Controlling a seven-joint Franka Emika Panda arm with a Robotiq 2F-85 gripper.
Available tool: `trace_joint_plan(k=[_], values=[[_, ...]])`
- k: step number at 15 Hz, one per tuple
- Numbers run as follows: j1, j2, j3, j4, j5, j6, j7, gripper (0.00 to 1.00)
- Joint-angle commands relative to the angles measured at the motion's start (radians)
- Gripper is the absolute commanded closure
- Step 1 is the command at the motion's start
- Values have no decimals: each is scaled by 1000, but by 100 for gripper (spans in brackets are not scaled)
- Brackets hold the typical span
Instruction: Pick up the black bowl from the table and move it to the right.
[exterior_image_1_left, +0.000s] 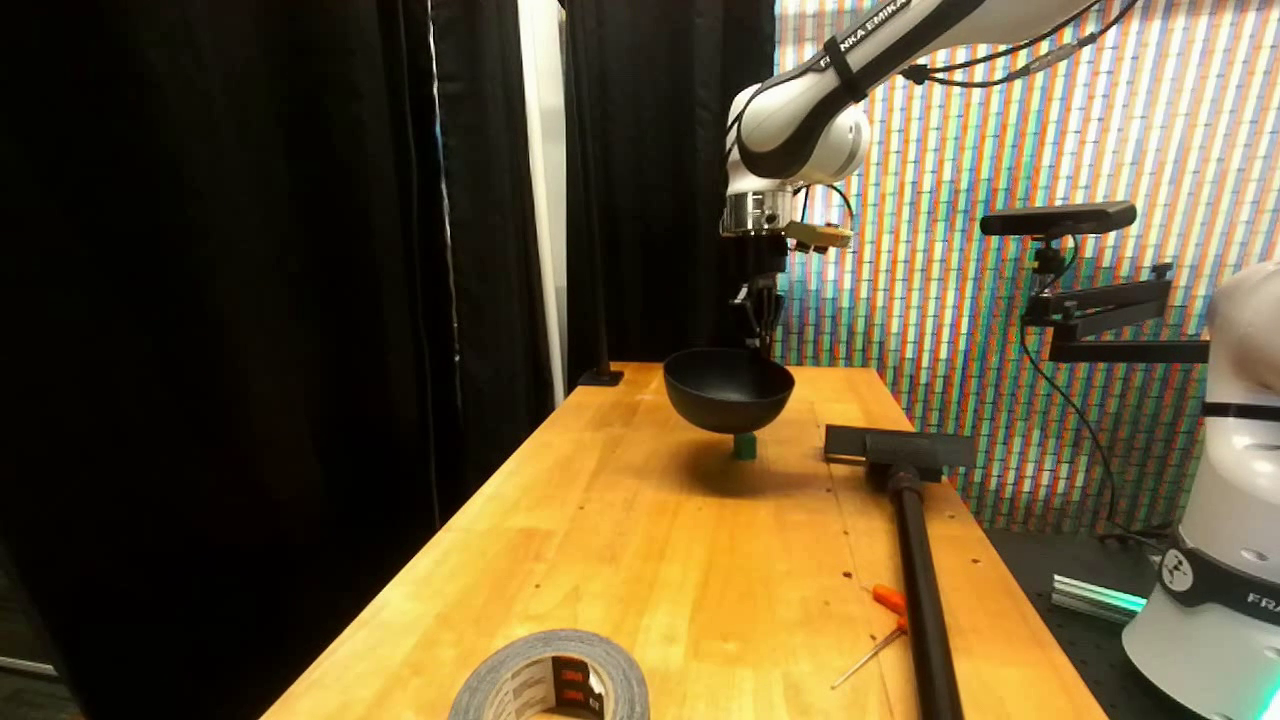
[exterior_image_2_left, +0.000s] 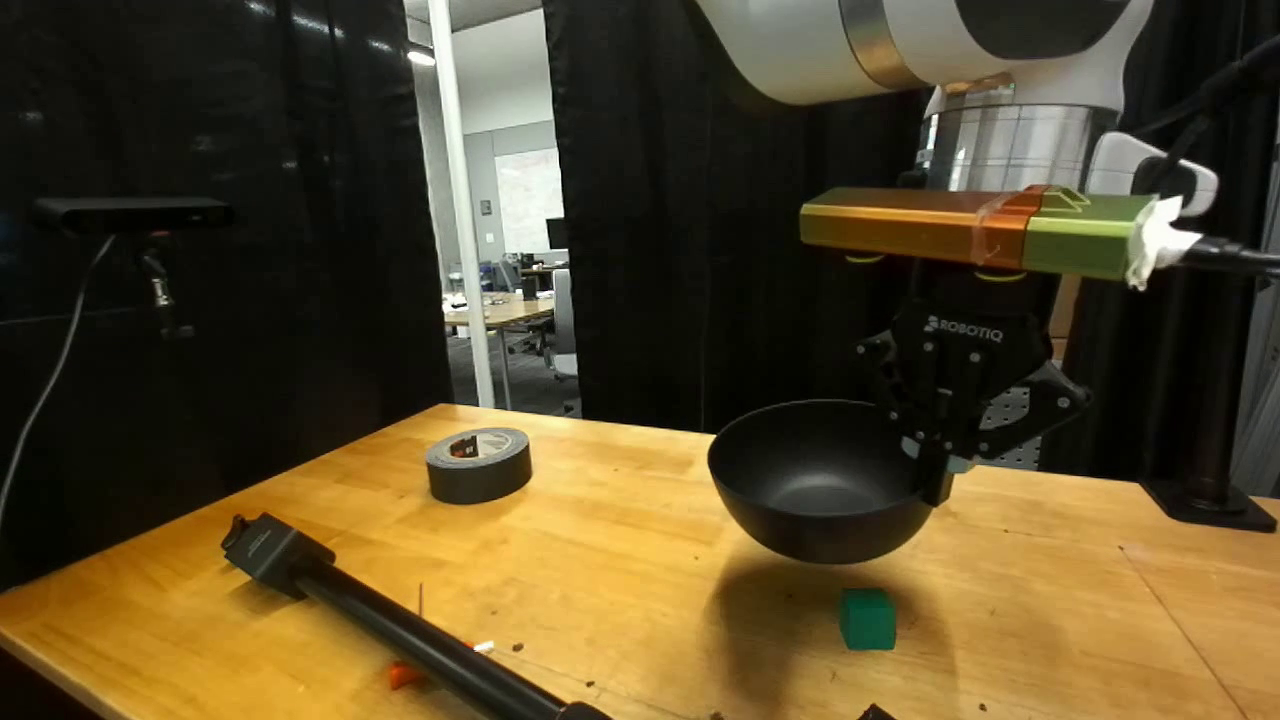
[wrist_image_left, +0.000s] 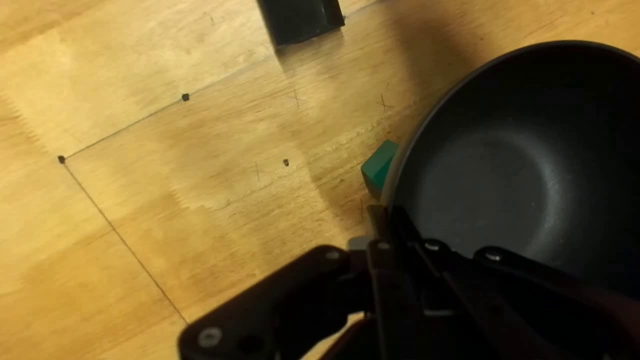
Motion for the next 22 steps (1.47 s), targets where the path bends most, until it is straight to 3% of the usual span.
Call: trace_joint_plan(k=[1, 9, 16, 22], values=[[3, -14, 8, 19, 20, 35, 79, 99], [19, 45, 36, 134, -9, 36, 213, 99], [-12, 136, 6, 232, 21, 42, 203, 99], [-14, 174, 13, 242, 31, 49, 203, 99]])
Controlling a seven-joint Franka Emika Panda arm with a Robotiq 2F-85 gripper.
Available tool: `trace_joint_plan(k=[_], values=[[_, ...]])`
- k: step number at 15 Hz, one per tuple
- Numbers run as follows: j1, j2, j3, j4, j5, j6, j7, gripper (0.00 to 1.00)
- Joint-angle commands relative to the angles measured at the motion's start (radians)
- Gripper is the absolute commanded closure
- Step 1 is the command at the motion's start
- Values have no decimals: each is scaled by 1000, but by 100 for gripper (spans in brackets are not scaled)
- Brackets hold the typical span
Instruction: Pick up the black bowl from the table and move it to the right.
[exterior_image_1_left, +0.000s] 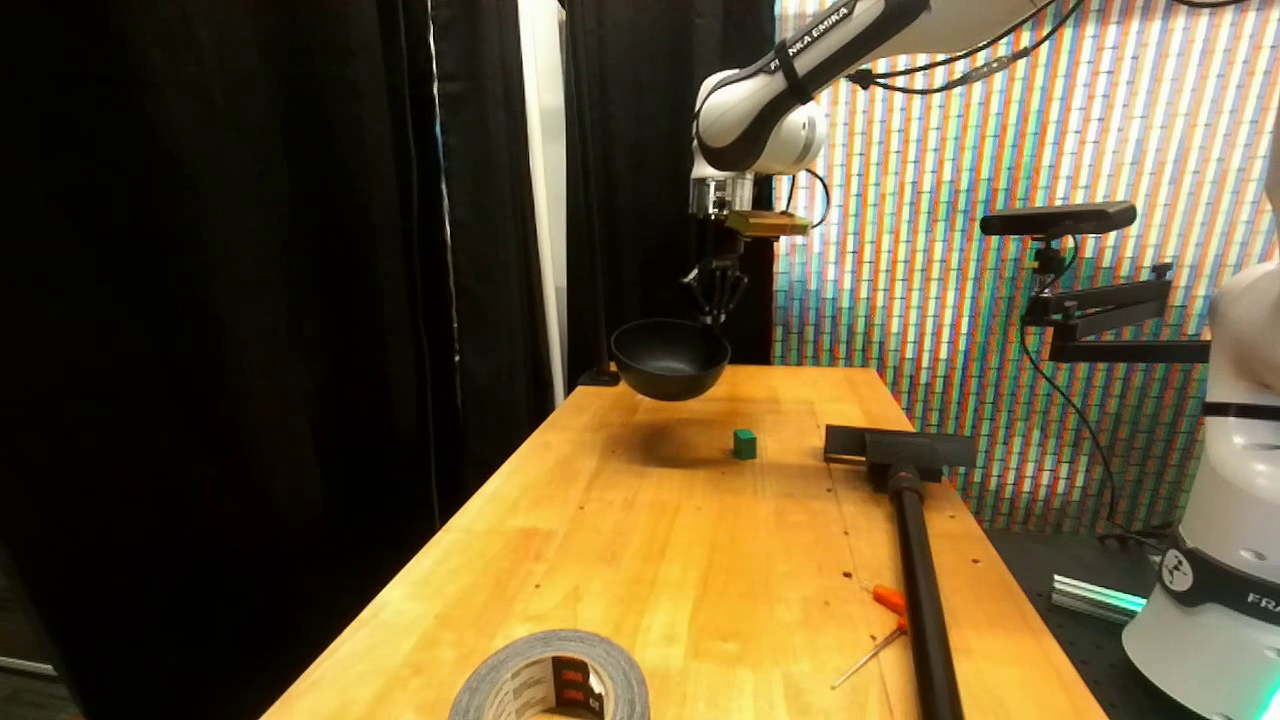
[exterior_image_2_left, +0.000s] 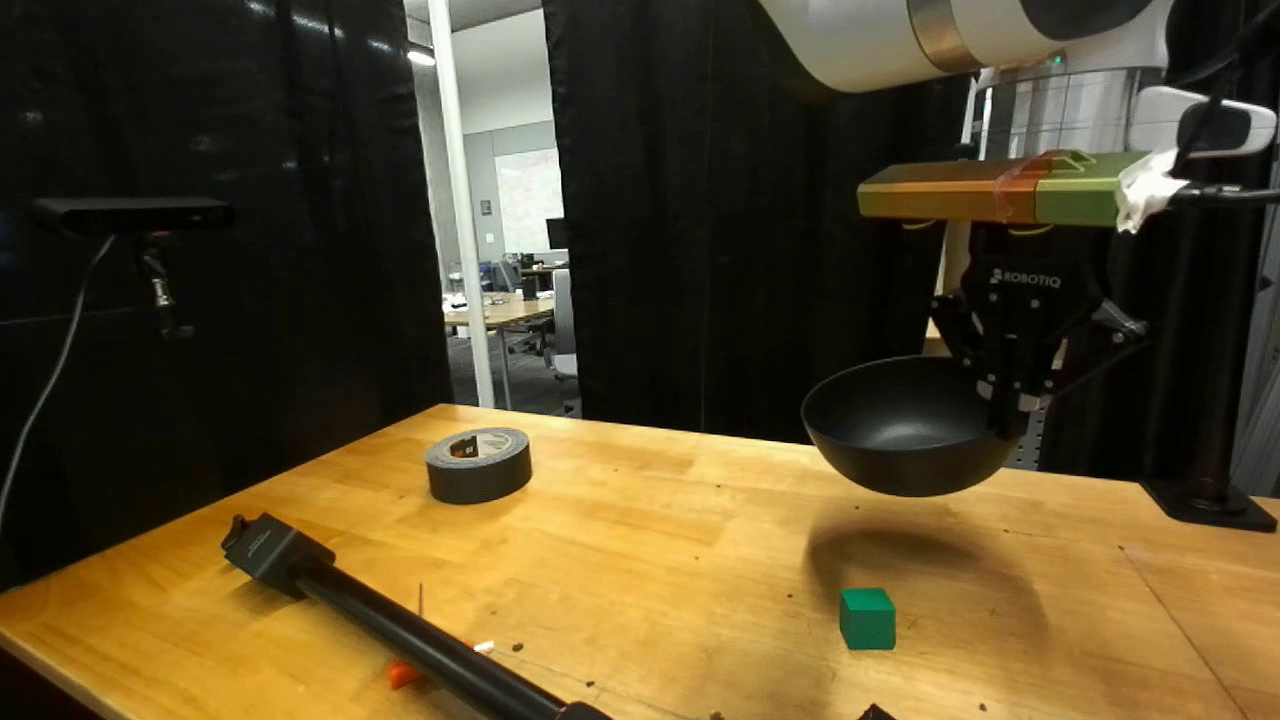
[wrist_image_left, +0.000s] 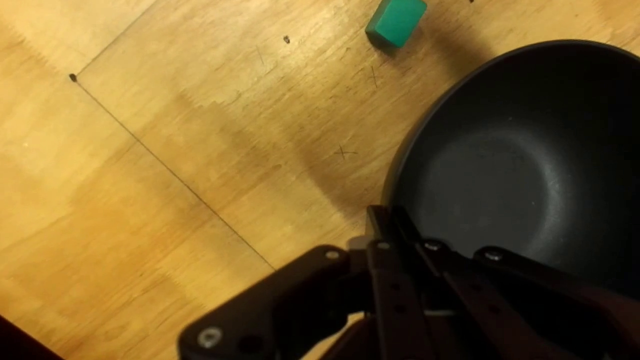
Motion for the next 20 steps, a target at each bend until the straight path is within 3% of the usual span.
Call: trace_joint_plan(k=[1, 20], values=[[2, 29, 9, 21, 30, 11, 3, 99], [-7, 132, 35, -15, 118, 84, -38, 99]])
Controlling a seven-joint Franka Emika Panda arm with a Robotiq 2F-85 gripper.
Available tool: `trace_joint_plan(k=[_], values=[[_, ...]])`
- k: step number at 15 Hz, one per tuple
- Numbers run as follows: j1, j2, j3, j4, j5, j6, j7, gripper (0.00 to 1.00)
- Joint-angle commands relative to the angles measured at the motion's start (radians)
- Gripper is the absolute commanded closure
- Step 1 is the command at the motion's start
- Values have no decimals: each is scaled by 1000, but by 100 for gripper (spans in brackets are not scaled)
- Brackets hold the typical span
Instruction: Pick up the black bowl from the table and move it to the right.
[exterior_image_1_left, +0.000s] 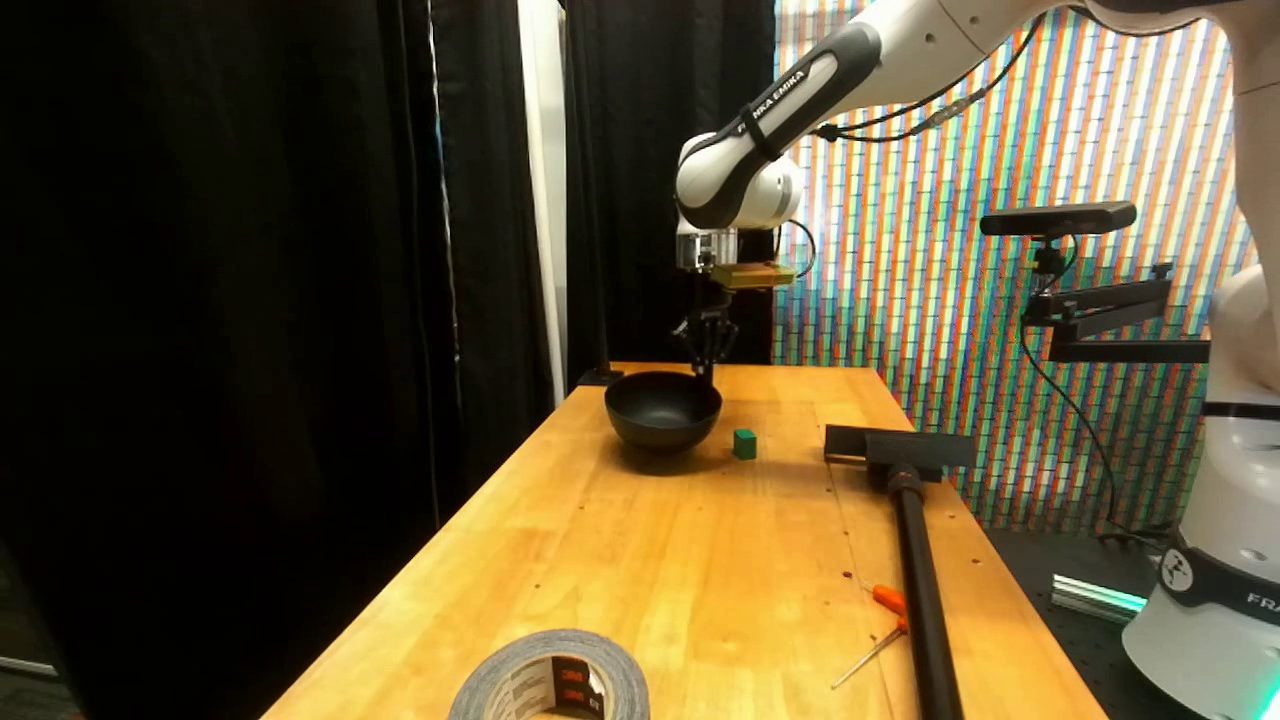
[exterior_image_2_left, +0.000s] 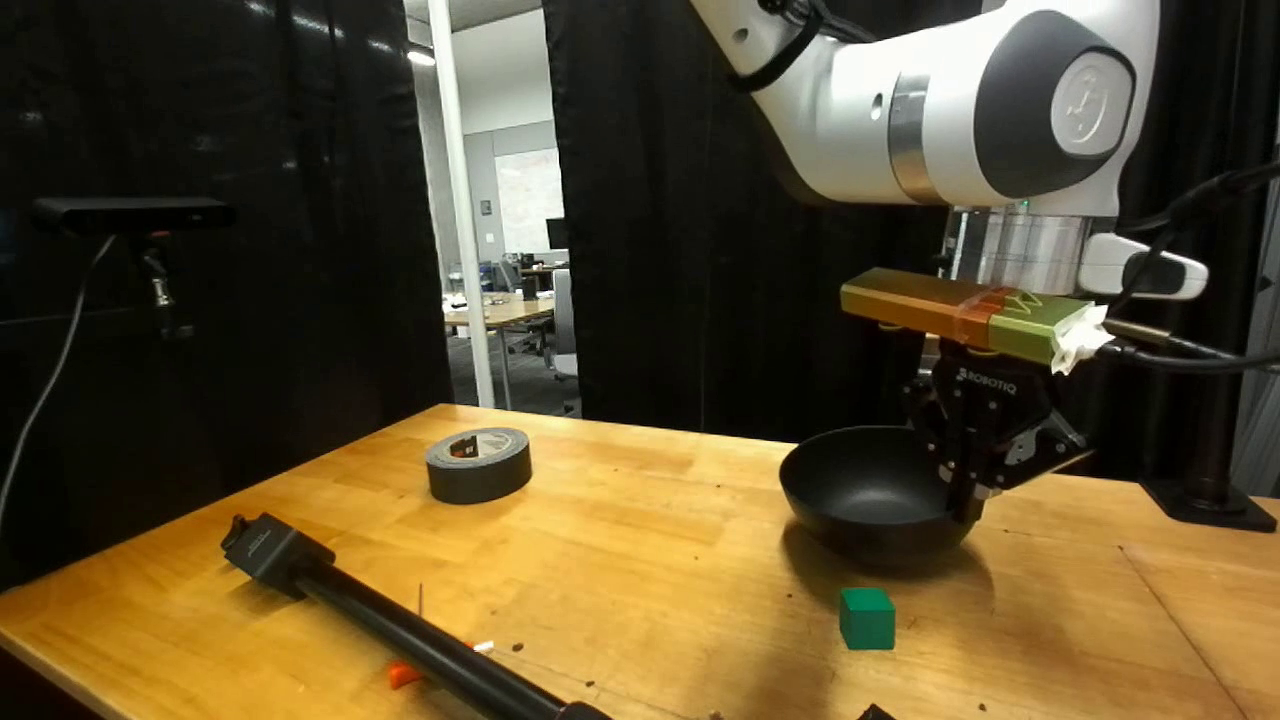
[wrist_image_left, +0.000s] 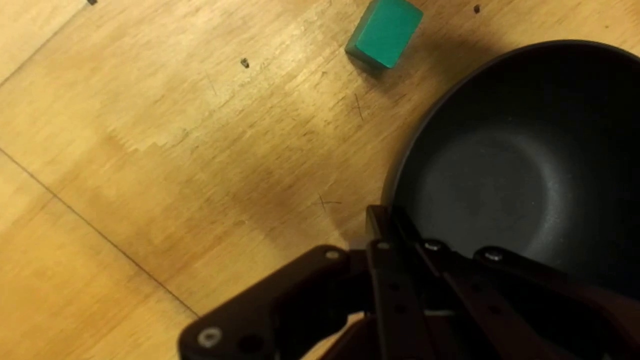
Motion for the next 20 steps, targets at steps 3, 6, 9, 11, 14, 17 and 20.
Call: trace_joint_plan(k=[3, 6, 9, 11, 14, 17, 20], values=[[-8, 14, 22, -7, 68, 36, -40, 99], [-6, 25, 31, -6, 79, 36, -47, 99], [-7, 32, 37, -5, 86, 37, -52, 93], [-9, 34, 37, -7, 90, 38, -57, 97], [-10, 39, 38, -7, 96, 36, -61, 71], [-3, 35, 30, -7, 67, 20, -37, 81], [-2, 38, 31, -9, 68, 20, -38, 70]])
